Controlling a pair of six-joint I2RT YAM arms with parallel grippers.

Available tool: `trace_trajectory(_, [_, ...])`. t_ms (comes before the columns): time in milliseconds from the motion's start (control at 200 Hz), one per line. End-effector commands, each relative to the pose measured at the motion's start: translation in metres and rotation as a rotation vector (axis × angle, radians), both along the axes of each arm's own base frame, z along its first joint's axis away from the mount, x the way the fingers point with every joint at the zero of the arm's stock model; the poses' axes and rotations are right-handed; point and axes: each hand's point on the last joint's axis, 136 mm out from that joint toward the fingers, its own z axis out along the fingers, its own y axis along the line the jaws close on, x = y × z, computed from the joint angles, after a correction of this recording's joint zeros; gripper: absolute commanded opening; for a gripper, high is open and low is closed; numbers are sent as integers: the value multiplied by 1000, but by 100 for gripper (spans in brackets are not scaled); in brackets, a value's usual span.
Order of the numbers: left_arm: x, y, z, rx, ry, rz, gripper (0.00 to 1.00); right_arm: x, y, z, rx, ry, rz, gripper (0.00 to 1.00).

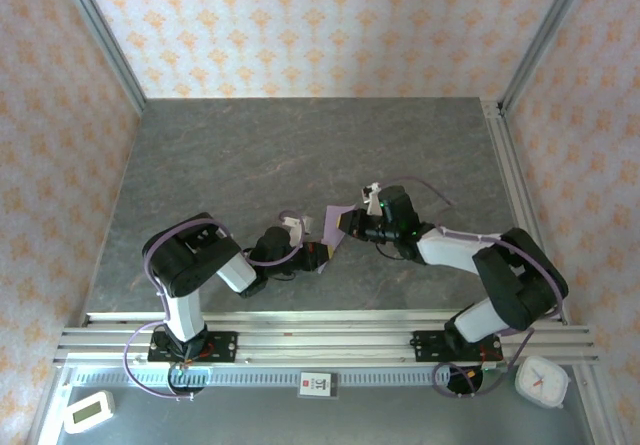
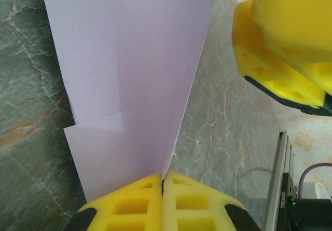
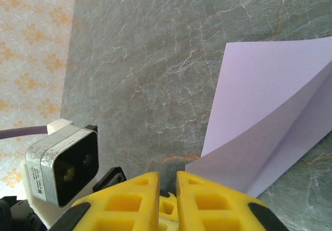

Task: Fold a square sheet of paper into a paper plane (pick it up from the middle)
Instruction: Fold the wing for the fifth time at the center of the table.

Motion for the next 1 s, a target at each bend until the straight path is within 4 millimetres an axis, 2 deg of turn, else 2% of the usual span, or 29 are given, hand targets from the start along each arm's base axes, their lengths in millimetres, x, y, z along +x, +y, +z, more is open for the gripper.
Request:
trace_trajectory(0, [-4, 4, -10, 7, 32, -1, 0, -6, 5, -4, 26, -10, 30, 14])
trace_trajectory(245, [-4, 5, -11, -1, 44, 2, 0, -6, 6, -21, 26, 6, 35, 13])
trace_trajectory(530, [-3, 5, -11, -5, 55, 3, 0, -2, 11, -29, 24, 20, 50, 12])
trace_trajectory(796, [-3, 4, -15, 14, 60, -5, 0, 0, 8, -51, -22, 72, 24, 9])
trace_trajectory(866, [-3, 4, -15, 15, 60, -6, 0, 0, 9, -49, -14, 73, 29, 9])
trace_trajectory(996, [-3, 4, -16, 17, 62, -4, 0, 3, 13, -34, 13, 46, 37, 9])
